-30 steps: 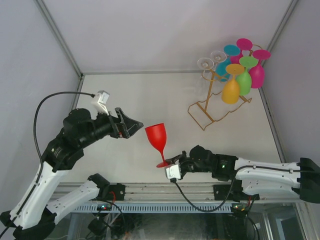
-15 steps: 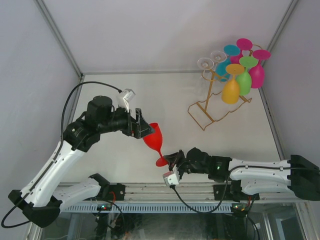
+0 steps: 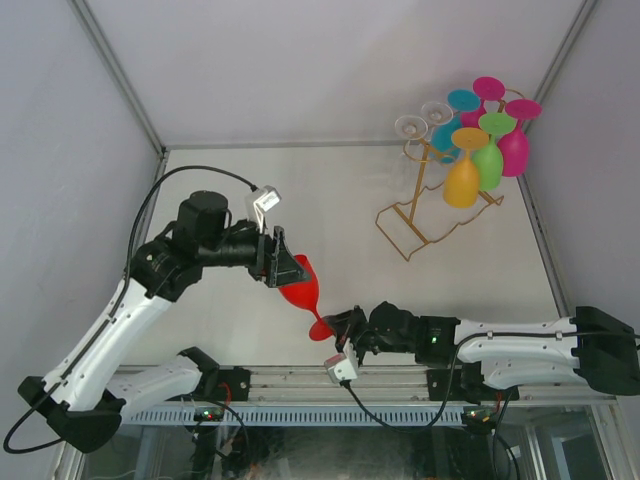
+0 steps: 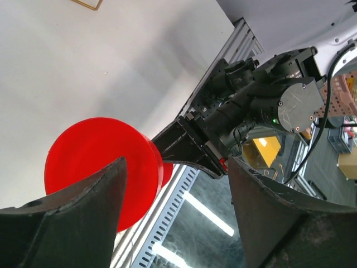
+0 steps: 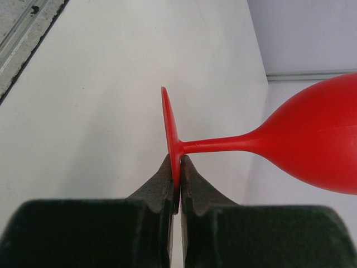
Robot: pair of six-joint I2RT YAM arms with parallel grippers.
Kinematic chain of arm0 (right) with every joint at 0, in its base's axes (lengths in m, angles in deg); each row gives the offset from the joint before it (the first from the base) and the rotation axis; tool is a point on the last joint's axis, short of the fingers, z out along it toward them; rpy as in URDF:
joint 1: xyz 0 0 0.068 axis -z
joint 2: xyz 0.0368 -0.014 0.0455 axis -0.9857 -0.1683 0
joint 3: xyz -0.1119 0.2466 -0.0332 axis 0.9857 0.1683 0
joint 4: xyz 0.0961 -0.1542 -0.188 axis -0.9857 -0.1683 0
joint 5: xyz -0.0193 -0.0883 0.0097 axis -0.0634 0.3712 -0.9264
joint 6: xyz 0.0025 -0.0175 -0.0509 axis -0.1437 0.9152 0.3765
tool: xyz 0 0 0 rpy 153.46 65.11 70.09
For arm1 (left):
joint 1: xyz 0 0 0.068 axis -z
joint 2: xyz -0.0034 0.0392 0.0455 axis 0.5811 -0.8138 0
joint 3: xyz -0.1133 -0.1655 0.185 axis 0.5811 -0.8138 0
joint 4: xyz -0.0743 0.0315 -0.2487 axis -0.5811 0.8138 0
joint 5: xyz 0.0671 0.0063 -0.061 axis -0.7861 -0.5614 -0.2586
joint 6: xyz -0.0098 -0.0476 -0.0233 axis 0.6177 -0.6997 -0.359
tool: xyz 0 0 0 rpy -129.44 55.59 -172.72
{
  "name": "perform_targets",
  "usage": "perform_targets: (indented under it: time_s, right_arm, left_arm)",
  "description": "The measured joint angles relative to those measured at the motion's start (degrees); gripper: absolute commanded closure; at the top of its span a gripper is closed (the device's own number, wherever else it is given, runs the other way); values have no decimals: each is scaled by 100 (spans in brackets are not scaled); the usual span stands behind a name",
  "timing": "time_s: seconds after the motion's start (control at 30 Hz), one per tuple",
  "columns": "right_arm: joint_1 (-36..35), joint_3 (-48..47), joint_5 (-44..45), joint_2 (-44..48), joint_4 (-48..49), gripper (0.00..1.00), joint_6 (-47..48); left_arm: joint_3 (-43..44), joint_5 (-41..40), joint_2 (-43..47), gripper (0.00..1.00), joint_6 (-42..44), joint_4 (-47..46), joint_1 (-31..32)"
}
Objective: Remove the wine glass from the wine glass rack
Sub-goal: Place the wine glass at the center of the board.
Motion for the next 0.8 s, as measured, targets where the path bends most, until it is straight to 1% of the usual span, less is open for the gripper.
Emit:
perform_targets:
  time_s: [0.07, 0.13, 0.17, 0.3, 0.5, 0.57, 0.63, 0.73, 0.8]
  right_arm:
    - [0, 0, 59, -24, 0, 100, 44]
    - [0, 0, 83, -26, 0, 100, 83]
    - [0, 0, 87, -26, -2, 100, 94]
    - [9, 0, 85, -26, -13, 100, 107]
    - [70, 0, 83, -26, -28, 100, 111]
    - [87, 0, 81, -26, -20, 100, 127]
    - [111, 0, 79, -28, -4, 100, 138]
    - [125, 0, 66, -46, -2, 100, 175]
    - [142, 0, 61, -55, -2, 100, 195]
  left_arm:
    - [0, 90, -50, 31, 63, 24, 0]
    - [0, 175, -101, 41, 114, 39, 0]
    - [0, 216, -131, 43, 133, 42, 0]
    - [0, 337, -223, 47, 245, 52, 0]
    - [0, 463, -240, 47, 435, 216, 0]
    - [0, 472, -249, 51, 527, 326, 0]
    - [0, 474, -267, 58, 608, 402, 0]
    - [0, 525, -308, 63, 752, 459, 0]
    - [0, 570, -330, 68, 807, 479, -4]
